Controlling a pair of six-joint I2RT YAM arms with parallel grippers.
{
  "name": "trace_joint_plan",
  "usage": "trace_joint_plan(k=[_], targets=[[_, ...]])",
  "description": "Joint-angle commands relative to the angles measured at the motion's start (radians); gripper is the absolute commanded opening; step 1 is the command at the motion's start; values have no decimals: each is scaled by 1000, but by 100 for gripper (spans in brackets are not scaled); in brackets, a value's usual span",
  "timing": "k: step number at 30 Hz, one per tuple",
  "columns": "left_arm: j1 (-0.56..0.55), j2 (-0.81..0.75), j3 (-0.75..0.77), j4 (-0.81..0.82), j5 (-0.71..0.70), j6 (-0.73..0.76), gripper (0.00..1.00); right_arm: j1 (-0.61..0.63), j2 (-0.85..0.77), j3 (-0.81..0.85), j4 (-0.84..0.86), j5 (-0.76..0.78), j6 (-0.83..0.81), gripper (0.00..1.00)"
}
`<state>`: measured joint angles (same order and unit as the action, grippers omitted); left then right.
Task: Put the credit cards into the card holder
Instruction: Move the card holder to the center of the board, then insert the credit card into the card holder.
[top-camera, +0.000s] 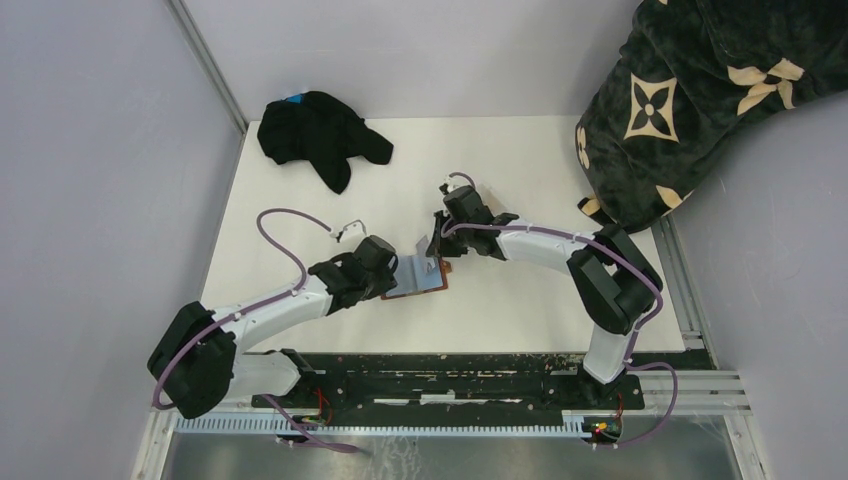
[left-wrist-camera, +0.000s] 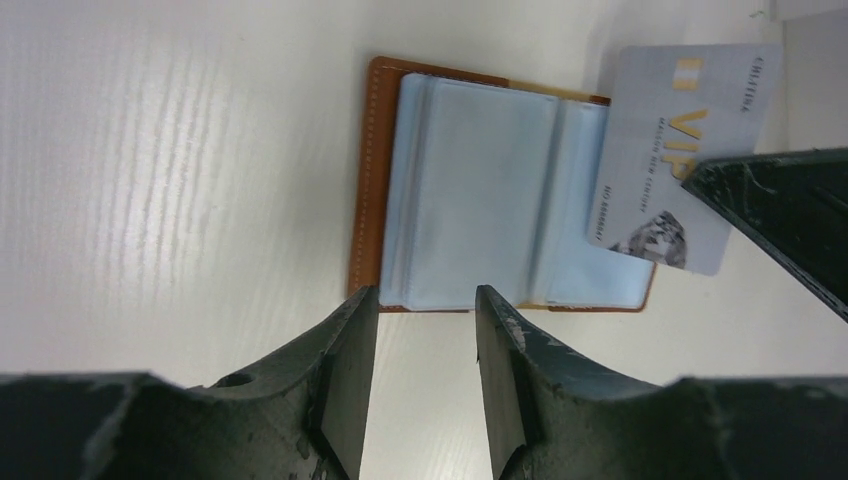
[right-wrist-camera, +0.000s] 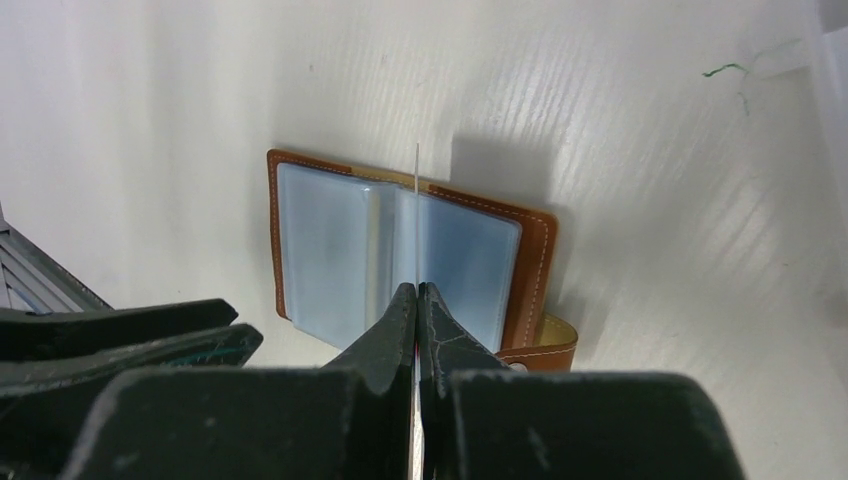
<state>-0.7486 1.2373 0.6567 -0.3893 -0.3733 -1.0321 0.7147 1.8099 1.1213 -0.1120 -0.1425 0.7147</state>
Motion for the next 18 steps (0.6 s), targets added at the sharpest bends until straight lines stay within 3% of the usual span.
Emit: trace_joint_plan(k=[1, 18], targets=[[43, -2, -41, 36, -36, -23, 46, 17, -39, -8, 58, -19, 26, 1], [139, -5, -130, 123, 37, 25, 39, 51, -50, -59, 127, -23, 88, 1]])
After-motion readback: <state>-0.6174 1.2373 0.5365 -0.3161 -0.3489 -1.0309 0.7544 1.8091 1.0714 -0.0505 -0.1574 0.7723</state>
